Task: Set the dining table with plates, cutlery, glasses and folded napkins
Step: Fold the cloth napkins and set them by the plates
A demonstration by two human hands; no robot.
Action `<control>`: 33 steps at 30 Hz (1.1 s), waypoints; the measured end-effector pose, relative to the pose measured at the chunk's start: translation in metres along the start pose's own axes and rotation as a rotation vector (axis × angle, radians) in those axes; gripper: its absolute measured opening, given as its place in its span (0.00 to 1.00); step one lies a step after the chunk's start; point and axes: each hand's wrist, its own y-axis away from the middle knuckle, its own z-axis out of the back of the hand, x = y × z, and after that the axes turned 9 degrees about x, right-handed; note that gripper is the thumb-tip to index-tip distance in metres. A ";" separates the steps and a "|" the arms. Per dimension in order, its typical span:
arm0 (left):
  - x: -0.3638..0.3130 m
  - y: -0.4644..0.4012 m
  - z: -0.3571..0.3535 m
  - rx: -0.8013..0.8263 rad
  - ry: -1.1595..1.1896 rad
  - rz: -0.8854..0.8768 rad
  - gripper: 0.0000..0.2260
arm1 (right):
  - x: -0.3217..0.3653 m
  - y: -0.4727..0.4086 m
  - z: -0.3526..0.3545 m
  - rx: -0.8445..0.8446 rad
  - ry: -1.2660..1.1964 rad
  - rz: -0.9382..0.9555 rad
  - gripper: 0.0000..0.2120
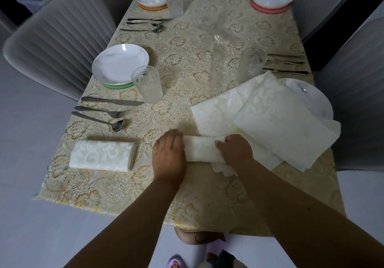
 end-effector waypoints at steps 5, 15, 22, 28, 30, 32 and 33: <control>-0.004 0.008 -0.009 0.406 -0.183 -0.132 0.31 | 0.011 0.005 0.005 -0.102 0.104 -0.082 0.15; 0.000 0.008 -0.011 0.342 -0.173 -0.199 0.25 | 0.020 0.009 -0.045 -0.126 0.400 0.505 0.31; 0.006 0.005 -0.005 0.417 -0.118 -0.115 0.33 | -0.007 0.005 -0.039 -0.061 0.485 0.439 0.32; 0.008 -0.025 0.014 0.388 0.002 0.003 0.22 | -0.006 0.012 -0.036 -0.007 0.502 0.360 0.30; 0.007 -0.044 0.025 0.419 -0.039 0.043 0.19 | -0.002 0.013 -0.033 -0.005 0.500 0.344 0.30; 0.006 -0.060 0.033 0.552 -0.134 0.070 0.20 | 0.004 0.015 -0.026 0.034 0.530 0.348 0.31; 0.006 -0.064 0.036 0.618 -0.187 0.056 0.21 | 0.005 0.014 -0.024 0.028 0.531 0.381 0.30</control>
